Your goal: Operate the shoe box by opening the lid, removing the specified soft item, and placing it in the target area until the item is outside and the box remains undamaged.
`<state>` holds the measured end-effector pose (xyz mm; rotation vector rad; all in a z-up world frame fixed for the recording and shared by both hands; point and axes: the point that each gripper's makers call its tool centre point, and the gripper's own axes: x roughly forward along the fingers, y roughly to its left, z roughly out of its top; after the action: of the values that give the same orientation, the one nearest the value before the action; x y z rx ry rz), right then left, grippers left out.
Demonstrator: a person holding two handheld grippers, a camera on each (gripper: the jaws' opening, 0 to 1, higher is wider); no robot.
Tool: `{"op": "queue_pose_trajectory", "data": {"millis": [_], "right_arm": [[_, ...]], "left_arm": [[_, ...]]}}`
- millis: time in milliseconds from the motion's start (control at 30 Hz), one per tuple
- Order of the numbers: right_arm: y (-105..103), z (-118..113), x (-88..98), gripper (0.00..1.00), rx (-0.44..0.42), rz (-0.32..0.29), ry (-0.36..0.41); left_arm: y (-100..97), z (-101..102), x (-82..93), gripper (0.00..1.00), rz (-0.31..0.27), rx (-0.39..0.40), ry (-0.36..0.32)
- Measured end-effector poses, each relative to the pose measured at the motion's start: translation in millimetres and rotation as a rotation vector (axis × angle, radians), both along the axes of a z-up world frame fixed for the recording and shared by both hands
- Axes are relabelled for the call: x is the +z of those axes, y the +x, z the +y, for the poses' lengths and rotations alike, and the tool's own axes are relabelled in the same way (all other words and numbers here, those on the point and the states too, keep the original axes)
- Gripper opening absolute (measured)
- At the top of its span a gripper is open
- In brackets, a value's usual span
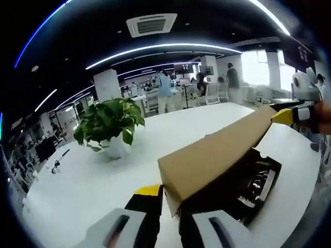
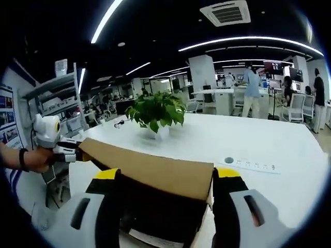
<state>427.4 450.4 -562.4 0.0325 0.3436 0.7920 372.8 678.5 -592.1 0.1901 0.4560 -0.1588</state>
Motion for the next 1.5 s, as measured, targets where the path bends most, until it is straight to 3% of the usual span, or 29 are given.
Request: {"op": "queue_pose_trajectory", "data": {"millis": [133, 200, 467, 767, 933, 1033, 1100, 1167, 1500], "right_arm": [[-3, 0, -0.8, 0.66, 0.024, -0.017, -0.029], [-6, 1, 2.8, 0.67, 0.042, -0.003, 0.015], [-2, -4, -3.6, 0.56, 0.053, -0.024, -0.057], [15, -10, -14.9, 0.44, -0.004, -0.022, -0.097], [24, -20, -18.4, 0.31, -0.092, 0.029, -0.06], [27, -24, -18.2, 0.21, -0.114, 0.024, -0.068], [34, -36, -20.6, 0.09, -0.169, 0.01, -0.103], [34, -31, -21.3, 0.1, -0.153, 0.035, -0.056], [43, -32, -36.0, 0.08, -0.152, 0.042, -0.115]], "left_arm": [[3.4, 2, 1.2, 0.1, 0.002, 0.011, -0.022], [4.5, 2, 1.4, 0.1, 0.004, 0.013, -0.027], [8.2, 3, 1.2, 0.09, 0.007, 0.018, -0.038], [12.8, 5, -1.1, 0.09, 0.003, 0.019, -0.048], [15.6, 6, -2.9, 0.09, 0.003, 0.02, -0.059], [17.0, 5, -7.2, 0.09, 0.011, 0.019, -0.059], [17.7, 6, -10.5, 0.09, 0.016, 0.018, -0.06], [18.1, 5, -13.9, 0.09, 0.022, 0.014, -0.062], [22.1, 6, -30.3, 0.06, 0.048, 0.006, -0.063]]}}
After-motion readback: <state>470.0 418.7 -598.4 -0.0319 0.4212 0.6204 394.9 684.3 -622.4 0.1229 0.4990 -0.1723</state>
